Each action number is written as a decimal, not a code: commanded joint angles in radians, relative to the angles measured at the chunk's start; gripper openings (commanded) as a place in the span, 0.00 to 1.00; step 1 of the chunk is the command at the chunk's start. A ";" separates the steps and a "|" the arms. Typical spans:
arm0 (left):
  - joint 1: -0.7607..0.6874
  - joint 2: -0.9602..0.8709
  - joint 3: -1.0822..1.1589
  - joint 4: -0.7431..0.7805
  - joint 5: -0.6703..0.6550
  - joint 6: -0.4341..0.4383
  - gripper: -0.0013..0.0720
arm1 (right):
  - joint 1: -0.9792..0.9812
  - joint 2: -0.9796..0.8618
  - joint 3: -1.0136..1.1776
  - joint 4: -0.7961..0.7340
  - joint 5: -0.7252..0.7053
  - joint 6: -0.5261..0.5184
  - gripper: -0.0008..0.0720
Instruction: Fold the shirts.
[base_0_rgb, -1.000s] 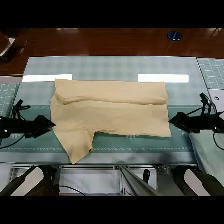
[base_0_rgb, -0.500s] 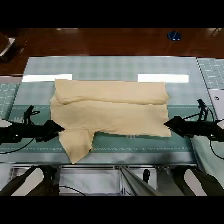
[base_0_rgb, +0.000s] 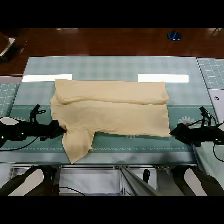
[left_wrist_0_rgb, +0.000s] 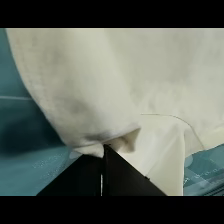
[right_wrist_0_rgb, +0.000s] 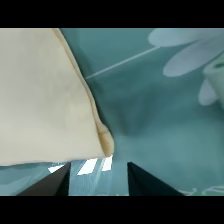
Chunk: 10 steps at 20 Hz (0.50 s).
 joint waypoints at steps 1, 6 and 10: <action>-0.003 -0.002 0.002 0.003 0.002 0.006 0.05 | 0.003 -0.027 -0.002 -0.016 0.025 0.007 0.58; -0.003 -0.002 0.002 0.003 -0.010 0.005 0.05 | 0.095 -0.161 -0.002 0.052 -0.146 0.026 0.58; -0.003 -0.002 0.002 0.002 -0.013 0.006 0.05 | 0.166 -0.231 0.035 0.196 -0.253 0.005 0.54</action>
